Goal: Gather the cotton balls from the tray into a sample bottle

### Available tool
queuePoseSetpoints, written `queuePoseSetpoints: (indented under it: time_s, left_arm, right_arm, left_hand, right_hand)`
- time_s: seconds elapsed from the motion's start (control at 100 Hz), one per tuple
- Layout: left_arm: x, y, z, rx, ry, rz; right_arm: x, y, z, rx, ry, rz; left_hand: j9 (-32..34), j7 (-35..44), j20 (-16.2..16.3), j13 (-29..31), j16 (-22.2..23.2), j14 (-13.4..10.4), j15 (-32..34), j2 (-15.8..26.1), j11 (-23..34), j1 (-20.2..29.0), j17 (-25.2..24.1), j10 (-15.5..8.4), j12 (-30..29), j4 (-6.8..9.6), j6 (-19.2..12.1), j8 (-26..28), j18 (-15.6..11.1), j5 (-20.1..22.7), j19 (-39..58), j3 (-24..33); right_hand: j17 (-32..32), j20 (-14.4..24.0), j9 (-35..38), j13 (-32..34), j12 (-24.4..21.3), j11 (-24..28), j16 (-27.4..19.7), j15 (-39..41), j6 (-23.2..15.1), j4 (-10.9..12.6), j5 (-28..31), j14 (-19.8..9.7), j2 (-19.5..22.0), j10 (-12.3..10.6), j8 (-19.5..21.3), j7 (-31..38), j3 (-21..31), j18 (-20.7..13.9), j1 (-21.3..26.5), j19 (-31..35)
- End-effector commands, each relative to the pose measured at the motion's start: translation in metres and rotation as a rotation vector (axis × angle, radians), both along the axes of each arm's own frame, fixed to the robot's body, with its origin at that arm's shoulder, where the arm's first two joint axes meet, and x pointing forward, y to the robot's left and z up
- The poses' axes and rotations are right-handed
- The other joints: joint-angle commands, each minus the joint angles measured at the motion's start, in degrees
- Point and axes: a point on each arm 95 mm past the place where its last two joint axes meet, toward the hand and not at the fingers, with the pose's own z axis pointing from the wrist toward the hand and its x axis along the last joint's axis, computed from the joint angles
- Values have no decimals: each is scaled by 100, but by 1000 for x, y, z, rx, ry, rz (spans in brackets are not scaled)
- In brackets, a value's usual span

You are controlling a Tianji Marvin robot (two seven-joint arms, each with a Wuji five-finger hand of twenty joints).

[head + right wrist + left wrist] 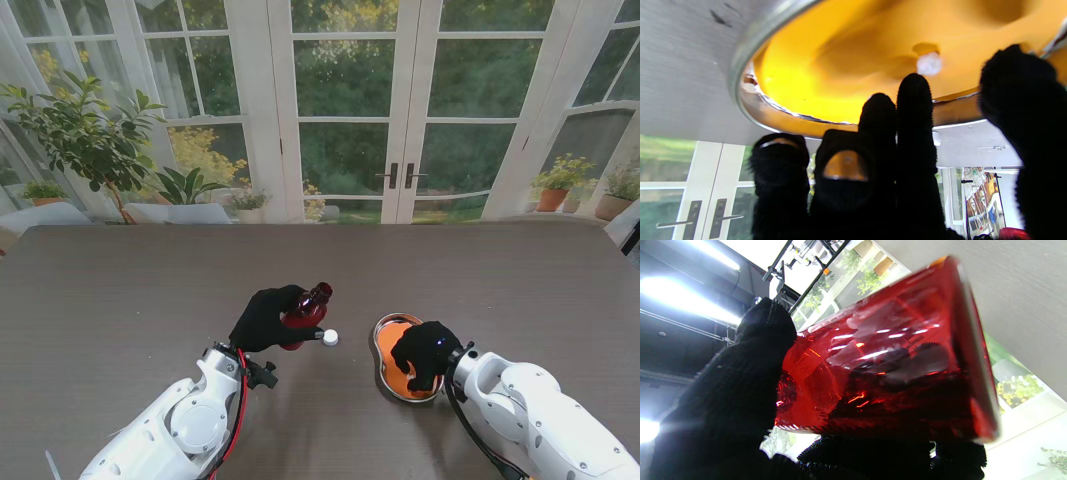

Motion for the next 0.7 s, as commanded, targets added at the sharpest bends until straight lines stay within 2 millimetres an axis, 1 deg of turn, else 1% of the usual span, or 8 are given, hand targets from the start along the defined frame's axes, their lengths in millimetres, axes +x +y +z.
queuePoseSetpoints:
  time_s: [0.0,0.06,0.14,0.25,0.45,0.5,0.6,0.69]
  left_arm:
    - [-1,-2,1,3,5,-11]
    - [-1,-2,1,2,7,-11]
    - [-2,-2,1,3,7,-12]
    - [-2,-2,1,1,7,-12]
    - [-2,-2,1,0,9,-12]
    - [-2,-2,1,-1,10,-12]
    - [-2,-2,1,-1,12,-13]
    - [-2,-2,1,-1,13,-14]
  right_arm:
    - [-2,3,-3,-13,19,10]
    - [-3,3,-3,-13,23,12]
    - [-3,4,-4,-13,24,15]
    - [-3,4,-3,-14,28,17]
    - [-2,5,-1,-17,26,16]
    - [-2,5,-1,-14,27,14]
    - [-1,5,-1,-10,27,10]
    - [0,5,-1,-9,29,8]
  left_hand:
    - [542,1585,-86,159,44,-251,-2,895,260,1382,-90,-943,124,342,-1723,173,-448,888,-59,1564]
    - [539,1581,-86,162,45,-249,-1,901,260,1383,-94,-937,124,341,-1716,172,-441,883,-61,1559]
    - [543,1582,-85,155,44,-238,-4,885,262,1387,-91,-937,125,343,-1716,174,-438,885,-59,1561]
    - [540,1584,-84,156,44,-246,-4,896,260,1374,-86,-942,124,338,-1732,177,-445,887,-57,1563]
    - [541,1581,-85,161,46,-264,0,895,261,1376,-91,-946,124,335,-1726,177,-456,882,-60,1561]
    - [539,1578,-85,161,46,-247,-2,894,260,1380,-94,-941,124,334,-1716,176,-448,878,-62,1559]
    - [539,1583,-84,157,45,-247,-4,897,262,1377,-90,-940,125,332,-1724,179,-443,886,-60,1554]
    - [539,1578,-84,162,46,-251,-2,898,263,1375,-91,-934,124,333,-1724,176,-443,881,-61,1556]
  right_hand:
    - [103,96,273,144,69,84,121,263,201,101,200,-170,-28,-16,-93,63,120,164,-42,361]
    - [114,98,318,145,68,88,126,278,181,-69,231,-176,-52,-10,-148,107,98,169,0,366]
    - [155,97,418,145,52,63,147,328,118,-469,217,-170,-59,-17,-512,409,66,181,162,385]
    - [186,87,546,142,75,55,169,370,21,-748,153,-157,-8,-40,-929,879,14,194,372,402]
    - [211,81,581,142,178,27,177,387,-18,-811,55,-157,68,-59,-1123,1147,14,181,551,413]
    - [214,75,630,141,222,22,182,399,-75,-841,-10,-138,145,-65,-1278,1426,-28,193,682,417]
    - [249,66,749,139,227,36,201,441,-159,-725,65,-113,416,-100,-1386,1652,43,189,952,433]
    - [256,63,769,139,231,42,202,442,-170,-696,95,-119,481,-104,-1392,1686,67,190,980,435]
